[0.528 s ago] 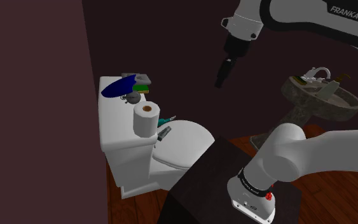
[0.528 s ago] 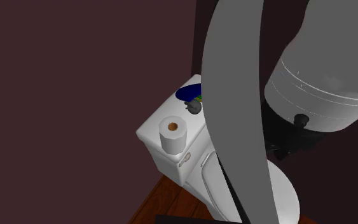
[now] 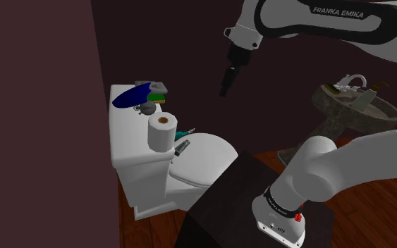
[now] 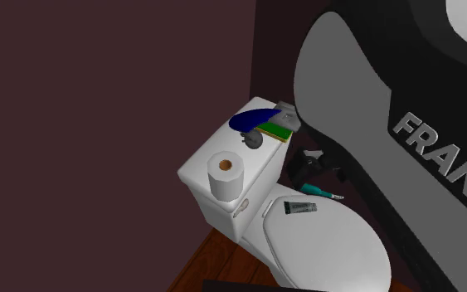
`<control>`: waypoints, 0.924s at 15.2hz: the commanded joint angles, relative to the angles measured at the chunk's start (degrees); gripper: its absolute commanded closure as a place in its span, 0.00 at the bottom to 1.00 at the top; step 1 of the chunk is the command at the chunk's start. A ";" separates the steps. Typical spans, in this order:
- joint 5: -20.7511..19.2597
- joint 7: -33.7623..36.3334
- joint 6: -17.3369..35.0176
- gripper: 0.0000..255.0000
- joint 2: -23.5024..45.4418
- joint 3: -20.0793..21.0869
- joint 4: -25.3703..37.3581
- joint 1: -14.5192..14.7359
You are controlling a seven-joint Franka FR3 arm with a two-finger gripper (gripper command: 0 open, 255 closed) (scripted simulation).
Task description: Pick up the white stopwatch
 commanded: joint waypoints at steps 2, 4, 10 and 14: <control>2.17 -4.12 4.04 0.00 5.94 -2.17 1.65 1.23; 3.95 -7.04 6.38 0.00 10.32 -3.56 3.34 2.12; 11.01 -16.53 10.96 0.00 24.08 -6.82 10.58 4.56; 16.69 -22.93 11.77 0.00 33.57 -7.80 17.21 5.41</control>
